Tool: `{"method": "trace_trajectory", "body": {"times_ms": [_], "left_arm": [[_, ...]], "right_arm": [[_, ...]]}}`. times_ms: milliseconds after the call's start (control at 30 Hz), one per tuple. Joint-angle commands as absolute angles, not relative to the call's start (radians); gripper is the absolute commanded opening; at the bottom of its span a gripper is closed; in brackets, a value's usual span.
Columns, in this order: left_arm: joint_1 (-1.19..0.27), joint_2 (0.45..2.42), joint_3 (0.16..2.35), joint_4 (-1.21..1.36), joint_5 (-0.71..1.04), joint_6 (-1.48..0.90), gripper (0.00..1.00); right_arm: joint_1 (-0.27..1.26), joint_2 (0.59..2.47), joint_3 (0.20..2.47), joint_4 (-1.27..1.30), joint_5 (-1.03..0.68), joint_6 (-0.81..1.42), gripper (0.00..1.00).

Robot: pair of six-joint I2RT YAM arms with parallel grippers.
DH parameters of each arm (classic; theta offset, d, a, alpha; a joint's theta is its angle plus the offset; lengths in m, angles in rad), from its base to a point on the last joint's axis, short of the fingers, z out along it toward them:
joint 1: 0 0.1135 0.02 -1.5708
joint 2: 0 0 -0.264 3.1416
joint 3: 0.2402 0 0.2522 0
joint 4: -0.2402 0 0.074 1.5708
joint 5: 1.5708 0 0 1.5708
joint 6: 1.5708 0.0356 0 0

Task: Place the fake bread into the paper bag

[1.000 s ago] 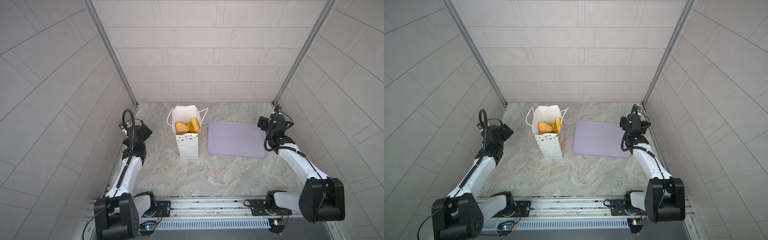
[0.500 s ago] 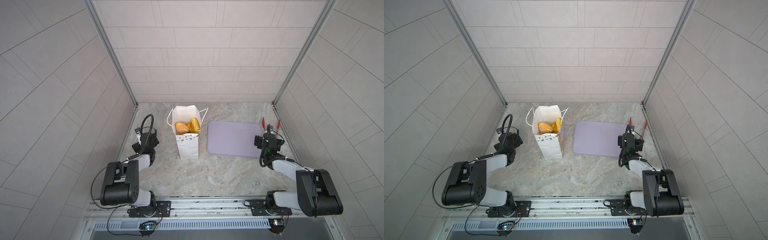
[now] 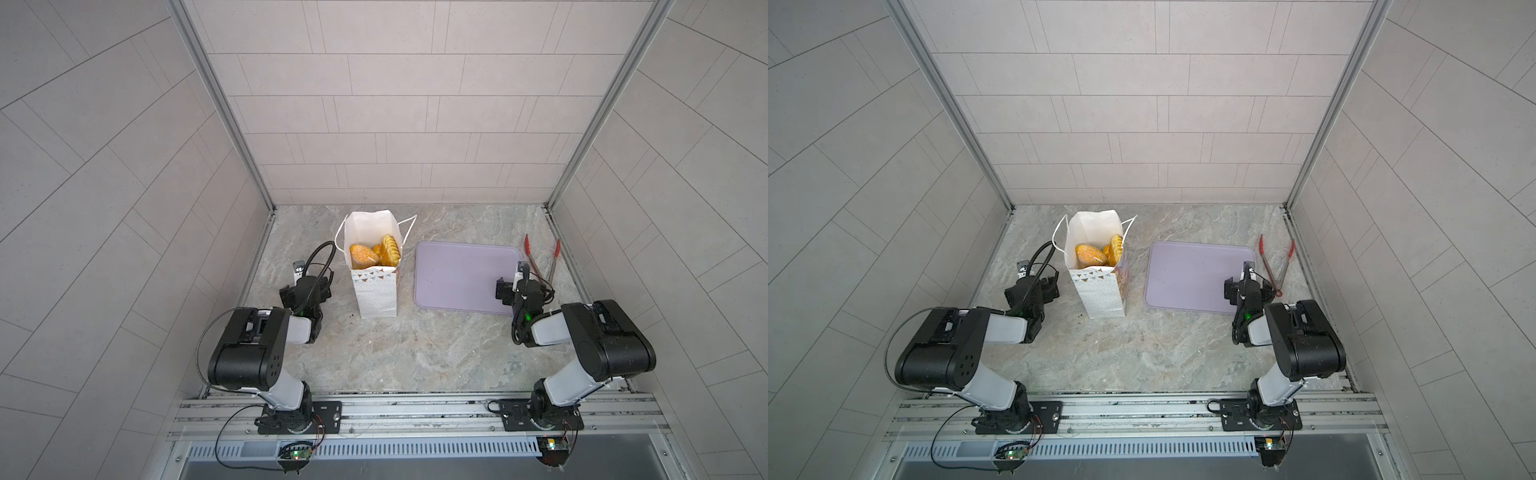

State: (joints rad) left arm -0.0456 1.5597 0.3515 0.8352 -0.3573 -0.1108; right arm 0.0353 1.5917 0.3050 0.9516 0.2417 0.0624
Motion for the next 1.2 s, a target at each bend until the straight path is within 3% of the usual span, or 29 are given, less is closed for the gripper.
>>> {"method": "trace_trajectory", "body": {"times_ms": [0,100,200,1167], "left_arm": [[-0.047,1.602,0.352,1.027,-0.384,-0.068,1.00],[-0.048,1.570,0.392,0.891,-0.378,-0.081,1.00],[-0.053,1.604,0.380,0.974,-0.386,-0.063,1.00],[-0.059,1.597,0.384,0.953,-0.394,-0.063,1.00]], "right_arm": [[0.049,1.579,0.346,1.004,0.249,0.039,0.99],[0.051,1.580,0.347,1.005,0.251,0.037,0.99],[0.059,1.581,0.351,1.001,0.259,0.031,0.99],[0.070,1.582,0.347,1.009,0.268,0.021,0.99]]}}
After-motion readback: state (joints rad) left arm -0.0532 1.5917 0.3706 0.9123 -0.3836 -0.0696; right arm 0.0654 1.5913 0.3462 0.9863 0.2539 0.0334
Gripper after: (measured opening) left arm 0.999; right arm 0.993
